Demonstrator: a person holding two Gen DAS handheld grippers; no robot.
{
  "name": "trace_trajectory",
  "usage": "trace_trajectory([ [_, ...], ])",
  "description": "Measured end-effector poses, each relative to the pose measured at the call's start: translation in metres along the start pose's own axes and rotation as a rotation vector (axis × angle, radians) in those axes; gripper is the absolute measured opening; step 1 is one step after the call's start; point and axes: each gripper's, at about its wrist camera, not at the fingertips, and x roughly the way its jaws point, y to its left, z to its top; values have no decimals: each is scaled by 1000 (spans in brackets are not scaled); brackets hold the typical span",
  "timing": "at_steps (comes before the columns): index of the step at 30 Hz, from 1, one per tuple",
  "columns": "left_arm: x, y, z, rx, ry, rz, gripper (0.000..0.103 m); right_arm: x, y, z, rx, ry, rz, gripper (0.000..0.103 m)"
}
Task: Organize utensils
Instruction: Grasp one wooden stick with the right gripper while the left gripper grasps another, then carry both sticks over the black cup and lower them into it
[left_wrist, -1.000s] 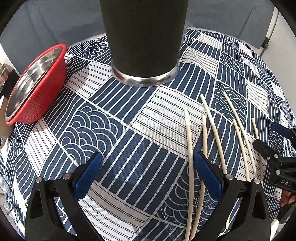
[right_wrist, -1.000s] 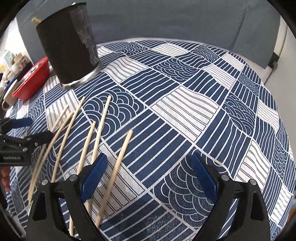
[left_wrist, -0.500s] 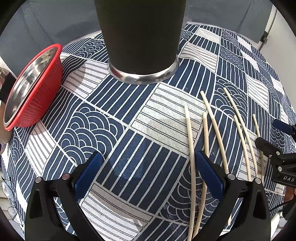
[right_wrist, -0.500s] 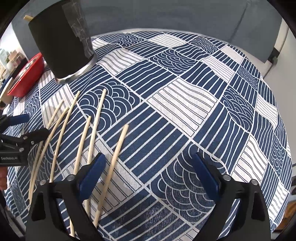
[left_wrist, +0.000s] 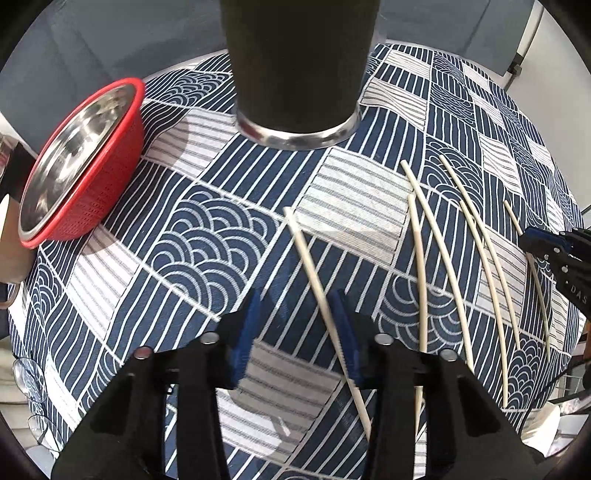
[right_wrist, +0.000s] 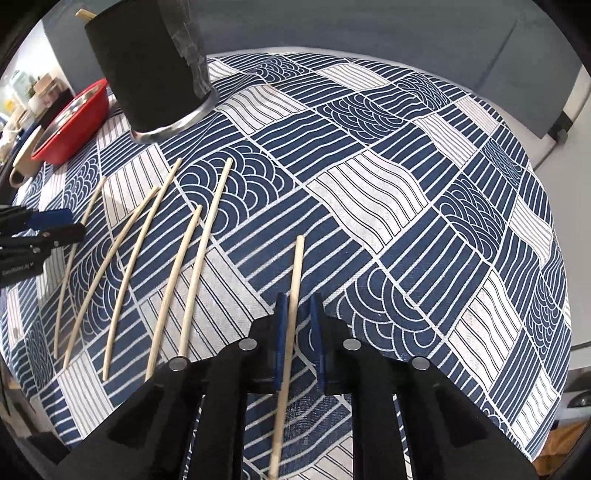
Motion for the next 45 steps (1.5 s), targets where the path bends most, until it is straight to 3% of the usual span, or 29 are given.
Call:
trace_trajectory([
  [4,-3,11,-4,-19,12,-12,15,-2,-7,-3,3,10,-6,5],
  [6,-4,20,-6,-52,23,-36,11,-2,-15,-4,27,7,8,5],
  [15,-4,42,-10,-183,58,-132,5,-3,-37,-5,143,25,99,4],
  [19,-8,48,-15,-193,62,-125,5,-6,-48,-7,175,17,106,5],
  [28,-52,55,1,-198,-49,-110,5,-32,-71,5,223,-79,103,5],
  [32,-71,64,17,-243,-107,-155,5,-49,-68,26,160,-157,88,5],
  [45,-137,75,77,-225,-282,-118,5,-101,-39,101,90,-343,151,5],
])
